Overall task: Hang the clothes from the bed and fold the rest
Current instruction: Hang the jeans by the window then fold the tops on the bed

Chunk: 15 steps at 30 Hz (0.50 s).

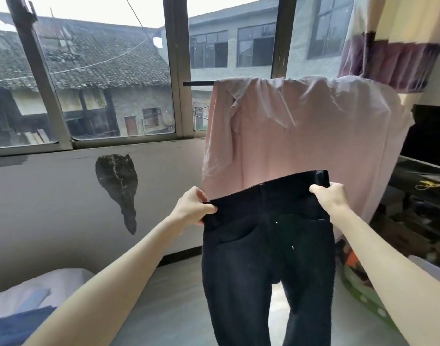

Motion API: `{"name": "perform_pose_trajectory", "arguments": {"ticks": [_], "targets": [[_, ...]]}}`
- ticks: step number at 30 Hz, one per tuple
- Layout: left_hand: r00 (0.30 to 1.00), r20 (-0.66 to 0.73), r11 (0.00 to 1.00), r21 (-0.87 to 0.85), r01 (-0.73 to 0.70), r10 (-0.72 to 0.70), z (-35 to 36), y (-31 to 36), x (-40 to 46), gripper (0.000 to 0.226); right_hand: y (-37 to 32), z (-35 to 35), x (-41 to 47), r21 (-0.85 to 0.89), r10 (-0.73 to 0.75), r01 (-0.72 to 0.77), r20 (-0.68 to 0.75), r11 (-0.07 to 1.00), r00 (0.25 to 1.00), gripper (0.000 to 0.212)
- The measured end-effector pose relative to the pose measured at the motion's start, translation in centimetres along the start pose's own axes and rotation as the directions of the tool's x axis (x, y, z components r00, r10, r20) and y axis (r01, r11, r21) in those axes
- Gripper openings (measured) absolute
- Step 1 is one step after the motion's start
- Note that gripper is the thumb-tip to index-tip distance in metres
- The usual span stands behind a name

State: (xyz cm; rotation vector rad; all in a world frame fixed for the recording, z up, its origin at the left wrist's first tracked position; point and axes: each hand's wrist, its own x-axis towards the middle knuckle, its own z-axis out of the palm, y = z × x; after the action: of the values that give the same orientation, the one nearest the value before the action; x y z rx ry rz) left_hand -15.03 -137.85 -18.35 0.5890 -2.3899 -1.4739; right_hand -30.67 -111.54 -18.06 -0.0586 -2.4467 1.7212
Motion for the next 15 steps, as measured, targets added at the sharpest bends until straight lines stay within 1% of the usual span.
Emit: {"name": "perform_pose_trajectory", "arguments": {"ticks": [2, 4, 7, 9, 12, 15], "targets": [[0.999, 0.004, 0.995, -0.09, 0.053, -0.053, 1.1, 0.5, -0.7, 0.022, 1.1, 0.7, -1.2, 0.021, 0.028, -0.029, 0.036, 0.999, 0.999, 0.024], [0.996, 0.01, 0.979, -0.18, 0.091, -0.091, 2.2, 0.9, -1.3, 0.019, 2.0, 2.0, -2.9, 0.062, 0.017, -0.023, 0.098, 0.998, 0.995, 0.017], [0.997, 0.006, 0.974, -0.213, 0.081, -0.082, 3.2, 1.3, -2.6, 0.02, 2.5, 4.4, -6.6, 0.139, -0.086, 0.046, 0.294, 0.989, 0.952, 0.009], [0.998, -0.003, 0.972, -0.227, 0.066, -0.069, 3.4, 1.2, -3.8, 0.021, 2.1, 5.8, -9.2, 0.22, -0.16, 0.075, 0.398, 0.973, 0.903, 0.013], [0.997, -0.042, 0.961, -0.272, 0.048, -0.061, 2.2, 0.8, -5.8, 0.022, 1.3, 7.6, -12.2, 0.336, -0.236, 0.052, 0.533, 0.94, 0.812, 0.012], [0.992, -0.109, 0.948, -0.317, 0.027, -0.065, -0.2, -0.4, -8.5, 0.018, 0.2, 9.1, -14.9, 0.401, -0.319, 0.034, 0.67, 0.915, 0.67, 0.013]]}}
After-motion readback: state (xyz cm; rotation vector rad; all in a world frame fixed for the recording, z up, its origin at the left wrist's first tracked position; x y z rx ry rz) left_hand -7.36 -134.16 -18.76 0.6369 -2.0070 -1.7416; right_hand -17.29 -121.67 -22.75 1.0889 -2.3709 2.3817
